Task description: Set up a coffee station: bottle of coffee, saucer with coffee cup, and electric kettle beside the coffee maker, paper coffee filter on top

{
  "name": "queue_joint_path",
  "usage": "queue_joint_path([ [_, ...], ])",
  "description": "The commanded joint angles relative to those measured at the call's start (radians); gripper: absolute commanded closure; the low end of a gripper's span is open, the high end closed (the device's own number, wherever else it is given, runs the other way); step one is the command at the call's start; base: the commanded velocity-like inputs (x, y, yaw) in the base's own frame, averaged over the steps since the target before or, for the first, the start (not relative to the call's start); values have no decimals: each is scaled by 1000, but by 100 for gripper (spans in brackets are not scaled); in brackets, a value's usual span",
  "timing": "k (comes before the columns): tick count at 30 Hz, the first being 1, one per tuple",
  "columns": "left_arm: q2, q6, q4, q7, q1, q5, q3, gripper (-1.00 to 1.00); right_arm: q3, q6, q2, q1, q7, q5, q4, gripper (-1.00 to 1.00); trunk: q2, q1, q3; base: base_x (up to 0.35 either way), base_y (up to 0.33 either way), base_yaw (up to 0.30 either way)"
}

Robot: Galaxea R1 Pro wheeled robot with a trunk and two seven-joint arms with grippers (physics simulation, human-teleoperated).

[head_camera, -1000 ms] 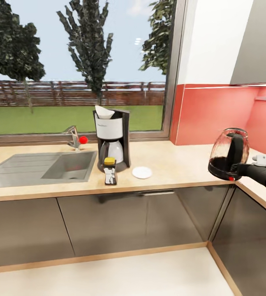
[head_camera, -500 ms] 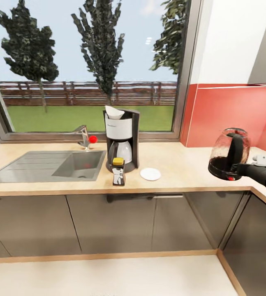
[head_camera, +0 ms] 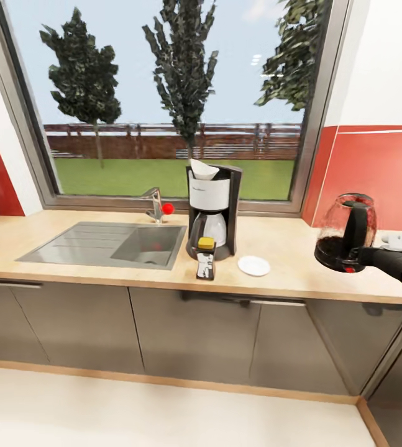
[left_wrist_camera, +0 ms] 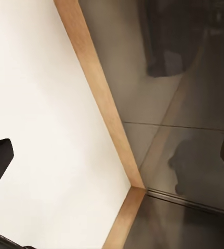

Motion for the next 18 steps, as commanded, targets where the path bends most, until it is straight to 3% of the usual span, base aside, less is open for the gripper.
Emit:
queue_joint_path([
  [1, 0, 4, -1, -2, 0, 10, -8, -100, 3, 1, -1, -2, -10, -7, -1, 100, -1, 0, -1, 0, 0, 267],
  [4, 0, 5, -1, -2, 0, 10, -8, -100, 3, 0, -1, -2, -10, -7, -1, 100, -1, 0, -1, 80, -29, 165],
  [18, 1, 5, -1, -2, 0, 10, -8, -100, 3, 0, 0, -2, -10, -6, -1, 100, -1, 0, -1, 291, -127, 8],
])
